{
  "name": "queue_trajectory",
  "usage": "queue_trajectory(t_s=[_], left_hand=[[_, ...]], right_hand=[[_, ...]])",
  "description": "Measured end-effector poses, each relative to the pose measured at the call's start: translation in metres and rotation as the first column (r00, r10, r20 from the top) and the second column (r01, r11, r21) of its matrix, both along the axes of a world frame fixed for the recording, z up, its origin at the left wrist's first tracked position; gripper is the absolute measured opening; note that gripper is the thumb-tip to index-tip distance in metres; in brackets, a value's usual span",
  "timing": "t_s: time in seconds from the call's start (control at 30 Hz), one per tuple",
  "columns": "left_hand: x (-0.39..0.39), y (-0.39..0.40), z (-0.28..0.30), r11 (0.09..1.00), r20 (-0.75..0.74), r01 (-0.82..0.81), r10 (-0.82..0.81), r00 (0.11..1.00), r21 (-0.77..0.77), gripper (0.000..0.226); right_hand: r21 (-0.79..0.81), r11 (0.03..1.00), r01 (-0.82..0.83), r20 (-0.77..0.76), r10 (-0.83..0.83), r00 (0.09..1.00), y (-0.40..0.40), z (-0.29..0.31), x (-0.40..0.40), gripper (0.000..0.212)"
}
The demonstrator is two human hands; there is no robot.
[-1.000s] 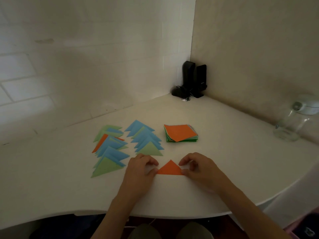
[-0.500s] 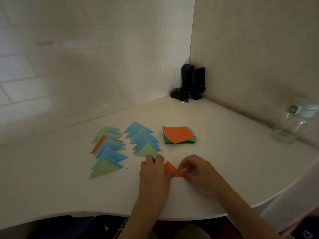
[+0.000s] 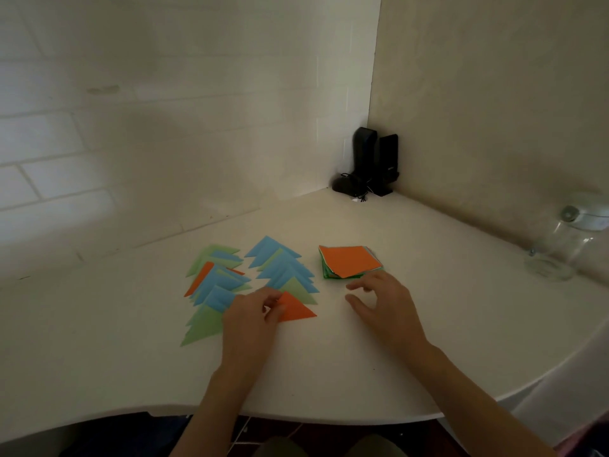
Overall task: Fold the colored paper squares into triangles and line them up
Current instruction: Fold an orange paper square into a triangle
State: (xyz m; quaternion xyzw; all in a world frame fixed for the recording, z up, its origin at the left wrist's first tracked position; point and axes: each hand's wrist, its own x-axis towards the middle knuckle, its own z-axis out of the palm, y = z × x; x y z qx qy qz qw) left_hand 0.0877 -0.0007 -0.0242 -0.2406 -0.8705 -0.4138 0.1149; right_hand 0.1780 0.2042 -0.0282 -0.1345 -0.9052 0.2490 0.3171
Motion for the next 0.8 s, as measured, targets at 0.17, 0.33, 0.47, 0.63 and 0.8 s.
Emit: queue_trajectory(t_s=[0.17,0.33,0.47,0.63,0.8], left_hand=[[-0.006,0.006,-0.010,0.998,-0.094,-0.009,0.003,0.996,-0.057,0.019],[-0.014,0.012,-0.014,0.999,-0.174,-0.038,0.032,0.984,-0.031,0.021],[-0.017,0.013,-0.015,0.998,-0.179,-0.056,0.055,0.982,0.002,0.026],[-0.014,0.013,-0.014,0.998,-0.231,-0.057,0.052,0.972,-0.012,0.023],[-0.013,0.013,-0.016,0.999,-0.237,-0.030,0.026,0.971,-0.014,0.024]], right_hand=[[0.134,0.988,0.073,0.068,-0.082,0.994,0.007,0.000,-0.026,0.030],[0.204,0.974,0.099,0.163,-0.134,0.978,0.010,0.000,-0.036,0.031],[0.220,0.965,0.143,0.126,-0.174,0.977,0.009,-0.005,-0.039,0.018],[0.243,0.954,0.174,0.014,-0.183,0.983,0.009,-0.005,-0.041,0.009],[0.185,0.973,0.141,0.106,-0.162,0.981,0.006,-0.001,-0.045,0.030]])
